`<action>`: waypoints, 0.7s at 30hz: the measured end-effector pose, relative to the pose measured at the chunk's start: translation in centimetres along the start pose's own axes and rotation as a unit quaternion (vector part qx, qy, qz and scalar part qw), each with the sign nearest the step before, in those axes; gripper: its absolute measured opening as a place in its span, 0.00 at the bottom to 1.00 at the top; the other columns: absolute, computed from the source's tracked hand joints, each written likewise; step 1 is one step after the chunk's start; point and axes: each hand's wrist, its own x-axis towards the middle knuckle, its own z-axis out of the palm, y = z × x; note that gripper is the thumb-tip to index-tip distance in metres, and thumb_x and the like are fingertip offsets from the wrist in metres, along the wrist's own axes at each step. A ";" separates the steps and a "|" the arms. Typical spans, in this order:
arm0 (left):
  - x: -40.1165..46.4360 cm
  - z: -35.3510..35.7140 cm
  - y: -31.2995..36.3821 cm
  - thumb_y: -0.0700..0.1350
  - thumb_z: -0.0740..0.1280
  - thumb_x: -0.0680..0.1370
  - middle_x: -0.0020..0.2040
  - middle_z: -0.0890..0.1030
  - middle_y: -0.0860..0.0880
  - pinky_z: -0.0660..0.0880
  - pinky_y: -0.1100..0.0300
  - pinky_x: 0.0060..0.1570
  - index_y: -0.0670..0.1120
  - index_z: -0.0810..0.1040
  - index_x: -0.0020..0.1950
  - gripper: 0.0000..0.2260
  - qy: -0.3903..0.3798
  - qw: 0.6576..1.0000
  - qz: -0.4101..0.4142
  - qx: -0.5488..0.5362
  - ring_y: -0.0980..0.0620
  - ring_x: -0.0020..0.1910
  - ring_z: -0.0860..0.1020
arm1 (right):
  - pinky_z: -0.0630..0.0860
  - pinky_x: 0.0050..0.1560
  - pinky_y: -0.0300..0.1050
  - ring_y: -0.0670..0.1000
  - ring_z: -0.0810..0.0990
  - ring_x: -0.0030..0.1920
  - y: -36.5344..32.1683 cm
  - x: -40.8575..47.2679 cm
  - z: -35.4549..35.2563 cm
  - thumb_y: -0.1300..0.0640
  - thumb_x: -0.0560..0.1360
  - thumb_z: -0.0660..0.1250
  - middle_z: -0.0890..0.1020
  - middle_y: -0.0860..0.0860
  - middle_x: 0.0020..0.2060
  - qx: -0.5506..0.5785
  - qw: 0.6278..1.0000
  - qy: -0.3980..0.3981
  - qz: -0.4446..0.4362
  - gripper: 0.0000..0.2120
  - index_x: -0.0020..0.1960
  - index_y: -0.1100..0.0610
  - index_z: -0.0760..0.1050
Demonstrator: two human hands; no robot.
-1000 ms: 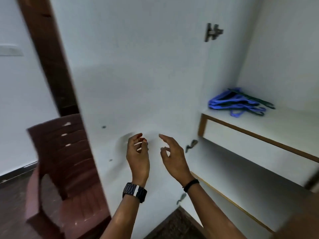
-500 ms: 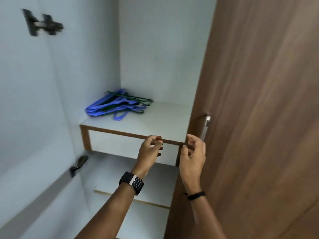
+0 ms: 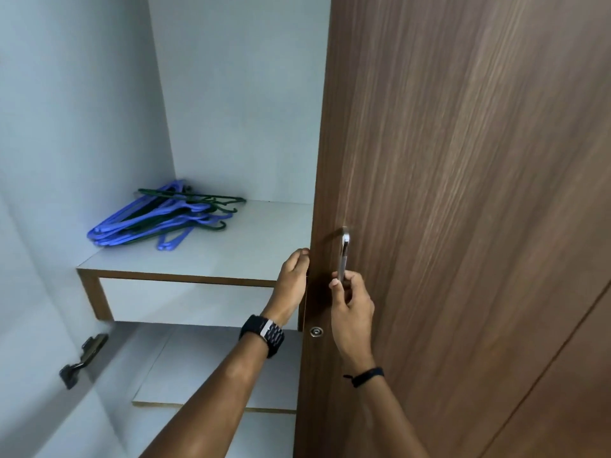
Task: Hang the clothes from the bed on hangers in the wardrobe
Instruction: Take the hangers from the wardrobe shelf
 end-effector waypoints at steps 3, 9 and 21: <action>-2.2 0.1 0.0 0.55 0.53 0.82 0.57 0.71 0.63 0.62 0.64 0.60 0.58 0.71 0.60 0.11 -0.001 0.999 0.026 -0.018 0.61 0.61 0.68 | 0.75 0.49 0.46 0.52 0.77 0.47 -0.4 -1.6 -0.6 0.59 0.81 0.60 0.79 0.48 0.44 -0.016 1.000 0.018 -0.018 0.05 0.53 0.50 0.73; -8.7 0.4 0.5 0.55 0.55 0.82 0.49 0.77 0.60 0.70 0.71 0.48 0.59 0.74 0.53 0.08 -0.015 0.998 0.050 -0.017 0.68 0.49 0.75 | 0.78 0.50 0.57 0.53 0.79 0.47 -1.7 -6.4 -3.2 0.60 0.80 0.61 0.80 0.48 0.43 -0.032 0.998 0.061 -0.010 0.06 0.53 0.52 0.75; -23.3 4.5 1.9 0.52 0.59 0.79 0.44 0.80 0.51 0.70 0.74 0.41 0.45 0.79 0.54 0.15 -0.031 0.992 0.121 -0.027 0.58 0.45 0.78 | 0.73 0.41 0.32 0.42 0.78 0.40 -4.7 -17.2 -12.9 0.56 0.81 0.59 0.80 0.44 0.39 0.005 0.993 0.113 -0.030 0.08 0.47 0.54 0.76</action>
